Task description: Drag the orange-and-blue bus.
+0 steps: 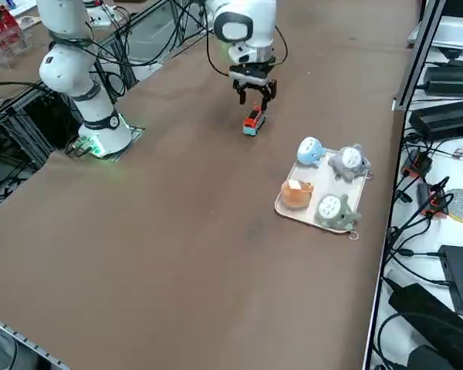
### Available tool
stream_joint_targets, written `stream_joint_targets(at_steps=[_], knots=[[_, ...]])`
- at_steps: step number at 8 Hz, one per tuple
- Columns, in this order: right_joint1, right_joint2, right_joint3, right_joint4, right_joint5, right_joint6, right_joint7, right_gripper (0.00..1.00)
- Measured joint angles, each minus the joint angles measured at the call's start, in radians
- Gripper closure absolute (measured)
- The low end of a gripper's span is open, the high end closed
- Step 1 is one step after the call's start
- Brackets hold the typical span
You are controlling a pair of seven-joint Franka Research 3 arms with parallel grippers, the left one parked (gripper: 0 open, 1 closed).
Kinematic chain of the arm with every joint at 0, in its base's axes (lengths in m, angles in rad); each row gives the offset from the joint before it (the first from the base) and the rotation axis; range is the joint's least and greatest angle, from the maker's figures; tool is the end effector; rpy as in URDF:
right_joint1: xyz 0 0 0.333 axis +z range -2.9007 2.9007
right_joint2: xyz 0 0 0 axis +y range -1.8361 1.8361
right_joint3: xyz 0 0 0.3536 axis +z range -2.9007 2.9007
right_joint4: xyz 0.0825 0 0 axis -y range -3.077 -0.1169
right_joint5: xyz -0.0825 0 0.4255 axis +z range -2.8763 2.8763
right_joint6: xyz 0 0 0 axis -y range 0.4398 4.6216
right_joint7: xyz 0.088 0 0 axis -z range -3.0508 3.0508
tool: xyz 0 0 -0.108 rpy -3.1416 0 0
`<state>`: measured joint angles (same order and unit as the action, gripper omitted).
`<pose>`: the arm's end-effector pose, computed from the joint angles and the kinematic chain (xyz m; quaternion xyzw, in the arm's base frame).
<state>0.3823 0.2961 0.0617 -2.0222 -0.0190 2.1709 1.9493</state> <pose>0.5620 0.2653 0.2990 0.7315 -0.6779 -0.0283 0.0676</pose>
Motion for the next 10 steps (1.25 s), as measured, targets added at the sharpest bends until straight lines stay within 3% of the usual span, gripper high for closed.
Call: stream_joint_targets(at_steps=[3,6,8,10], knots=[[-0.029,-0.113,-0.006,0.134,0.002,-0.369,-0.356,0.0],[-0.187,-0.116,-0.015,0.305,0.001,-0.608,-0.825,0.0],[-0.303,-0.11,-0.019,0.379,0.001,-0.712,-1.19,0.0],[-0.383,-0.103,-0.021,0.416,0.0,-0.736,-1.454,0.0]])
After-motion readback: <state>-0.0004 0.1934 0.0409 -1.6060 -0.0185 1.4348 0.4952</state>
